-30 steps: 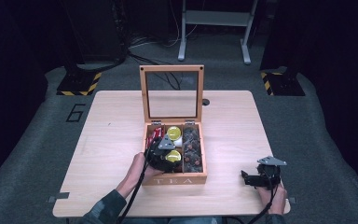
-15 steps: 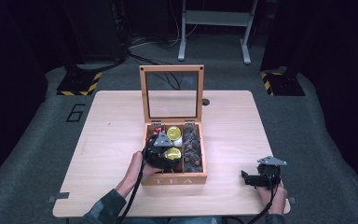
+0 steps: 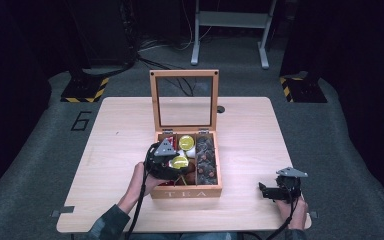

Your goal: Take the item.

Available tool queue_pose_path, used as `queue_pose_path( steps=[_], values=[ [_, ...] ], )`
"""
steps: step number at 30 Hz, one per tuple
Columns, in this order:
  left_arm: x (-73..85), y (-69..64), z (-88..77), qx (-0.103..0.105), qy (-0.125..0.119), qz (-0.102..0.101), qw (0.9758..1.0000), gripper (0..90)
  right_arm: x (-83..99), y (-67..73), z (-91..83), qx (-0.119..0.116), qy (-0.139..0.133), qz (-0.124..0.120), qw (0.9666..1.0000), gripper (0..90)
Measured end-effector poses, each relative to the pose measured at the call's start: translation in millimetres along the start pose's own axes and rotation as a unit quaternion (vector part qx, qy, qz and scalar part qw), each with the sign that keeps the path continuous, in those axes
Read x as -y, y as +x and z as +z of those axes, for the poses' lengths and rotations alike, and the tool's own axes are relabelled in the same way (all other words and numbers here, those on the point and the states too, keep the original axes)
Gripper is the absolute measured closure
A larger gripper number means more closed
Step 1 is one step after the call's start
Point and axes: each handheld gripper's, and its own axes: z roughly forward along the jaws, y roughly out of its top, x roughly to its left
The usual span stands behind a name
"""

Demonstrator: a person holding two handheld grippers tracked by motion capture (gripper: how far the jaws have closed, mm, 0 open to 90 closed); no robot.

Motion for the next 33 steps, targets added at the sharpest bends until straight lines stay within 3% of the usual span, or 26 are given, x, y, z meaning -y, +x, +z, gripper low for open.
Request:
queue_pose_path(
  steps=[10, 22, 33],
  values=[
    [-4.4, 6.4, -14.1, -0.006, -0.01, -0.002, 0.9999, 37.7, 0.0, 0.1, 0.0, 0.0, 0.0, 0.001, 1.0, 4.0],
    [-0.9, 24.6, -37.9, -0.036, -0.02, -0.011, 0.9991, 37.7, -0.3, 0.2, 0.1, -0.001, 0.001, 0.002, 1.0, 4.1],
    [2.0, 38.4, -64.5, -0.07, -0.04, -0.025, 0.9964, 37.7, -0.4, 0.1, 0.2, 0.0, 0.001, 0.002, 1.0, 4.1]
  ],
)
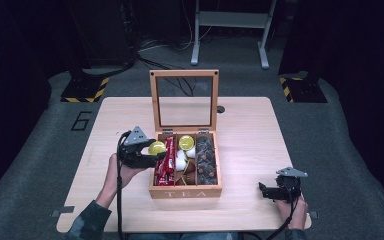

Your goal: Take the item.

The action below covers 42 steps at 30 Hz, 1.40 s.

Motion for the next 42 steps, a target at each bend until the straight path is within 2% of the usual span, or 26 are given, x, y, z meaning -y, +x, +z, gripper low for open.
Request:
queue_pose_path(
  steps=[6, 13, 20, 23, 33, 38, 42],
  values=[
    [5.5, 10.7, -6.8, -0.013, -0.001, -0.012, 0.9998, 37.8, 0.0, 0.0, 0.0, 0.0, 0.0, 0.0, 1.0, 4.0],
    [10.5, 16.4, -13.0, -0.027, -0.006, -0.014, 0.9995, 37.8, 0.0, 0.0, 0.0, 0.0, 0.0, 0.0, 1.0, 4.1],
    [18.0, 30.2, -21.4, -0.044, -0.007, -0.024, 0.9987, 37.8, 0.0, 0.0, 0.1, 0.0, -0.001, 0.0, 1.0, 4.1],
    [22.4, 37.0, -23.7, -0.053, -0.014, -0.038, 0.9977, 37.8, 0.0, -0.1, 0.1, 0.0, -0.001, 0.0, 1.0, 4.1],
    [30.2, 51.9, -28.7, -0.078, -0.006, -0.048, 0.9958, 37.8, 0.0, -0.1, 0.1, -0.001, 0.0, 0.0, 1.0, 4.1],
    [33.2, 60.5, -28.5, -0.096, -0.006, -0.058, 0.9937, 37.8, 0.0, -0.1, 0.1, 0.0, 0.0, 0.0, 1.0, 4.1],
    [34.5, 65.1, -29.3, -0.102, -0.006, -0.062, 0.9929, 37.8, 0.0, -0.1, 0.1, -0.001, 0.0, 0.0, 1.0, 4.1]
  ],
)
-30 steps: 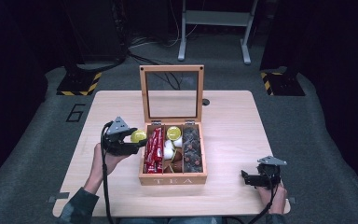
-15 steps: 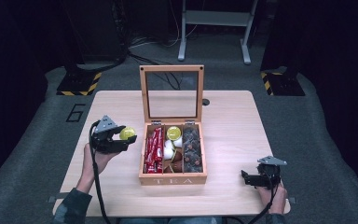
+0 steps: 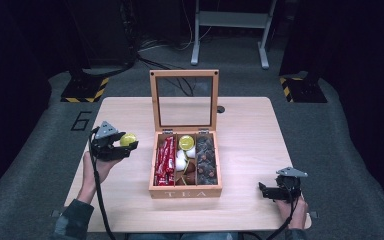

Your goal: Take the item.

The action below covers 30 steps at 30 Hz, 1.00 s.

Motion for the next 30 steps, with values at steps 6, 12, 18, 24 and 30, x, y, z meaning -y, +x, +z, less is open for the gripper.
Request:
queue_pose_path(
  steps=[6, 12, 18, 24, 30],
  values=[
    [3.7, 9.8, -0.2, -0.019, -0.005, -0.01, 0.9997, 37.8, -0.1, 0.0, 0.1, 0.0, 0.0, 0.0, 1.0, 4.1],
    [10.1, 23.7, 4.2, -0.038, -0.005, -0.03, 0.9988, 37.8, -0.1, 0.0, 0.1, 0.0, 0.0, 0.0, 1.0, 4.1],
    [16.5, 33.6, 10.8, -0.054, -0.005, -0.041, 0.9977, 37.8, -0.1, 0.0, 0.1, 0.0, 0.0, 0.0, 1.0, 4.1],
    [23.7, 43.6, 16.7, -0.065, 0.003, -0.056, 0.9963, 37.8, -0.1, 0.0, 0.1, 0.0, 0.0, 0.0, 1.0, 4.1],
    [33.2, 54.0, 23.0, -0.074, 0.008, -0.072, 0.9946, 37.8, -0.1, 0.0, 0.1, 0.0, 0.0, 0.0, 1.0, 4.1]
  ],
)
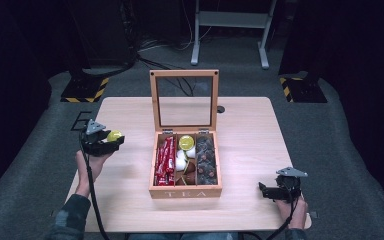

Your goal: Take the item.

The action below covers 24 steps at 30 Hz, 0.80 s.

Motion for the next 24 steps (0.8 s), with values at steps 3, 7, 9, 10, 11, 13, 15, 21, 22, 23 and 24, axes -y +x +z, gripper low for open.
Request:
queue_pose_path(
  steps=[3, 7, 9, 10, 11, 13, 15, 21, 22, 23, 24],
  values=[
    [2.8, 5.0, 4.2, -0.003, 0.002, -0.01, 0.9999, 37.8, 0.0, 0.0, 0.0, 0.0, 0.0, 0.0, 1.0, 4.2],
    [4.5, 8.3, 10.2, -0.006, 0.005, -0.018, 0.9998, 37.8, 0.0, -0.1, 0.0, 0.0, 0.0, 0.0, 1.0, 4.2],
    [5.4, 7.9, 14.1, -0.009, 0.007, -0.022, 0.9997, 37.8, 0.0, 0.0, 0.0, 0.0, 0.0, 0.0, 1.0, 4.2],
    [5.7, 7.6, 16.0, -0.01, 0.01, -0.021, 0.9997, 37.8, 0.0, 0.0, 0.0, 0.0, 0.0, 0.0, 1.0, 4.2],
    [6.3, 7.1, 18.3, -0.012, 0.011, -0.02, 0.9997, 37.8, 0.0, 0.0, 0.0, 0.0, 0.0, 0.0, 1.0, 4.2],
    [7.6, 7.1, 22.4, -0.013, 0.012, -0.023, 0.9996, 37.8, 0.0, 0.0, 0.0, 0.0, 0.0, 0.0, 1.0, 4.2],
    [8.6, 8.8, 25.2, -0.011, 0.019, -0.021, 0.9995, 37.8, 0.0, 0.0, 0.0, 0.0, 0.0, 0.0, 1.0, 4.2],
    [18.2, 12.3, 36.0, -0.006, 0.029, -0.035, 0.999, 37.8, 0.0, 0.0, 0.0, 0.0, 0.0, 0.0, 1.0, 4.2],
    [21.7, 13.5, 38.9, -0.007, 0.027, -0.04, 0.9988, 37.8, 0.0, 0.0, 0.0, 0.0, 0.0, 0.0, 1.0, 4.2],
    [23.3, 14.8, 39.9, -0.006, 0.032, -0.041, 0.9986, 37.8, 0.0, 0.0, 0.0, 0.0, 0.0, 0.0, 1.0, 4.2],
    [25.7, 15.8, 41.5, -0.006, 0.035, -0.046, 0.9983, 37.8, 0.0, 0.0, 0.0, 0.0, 0.0, 0.0, 1.0, 4.2]
  ],
)
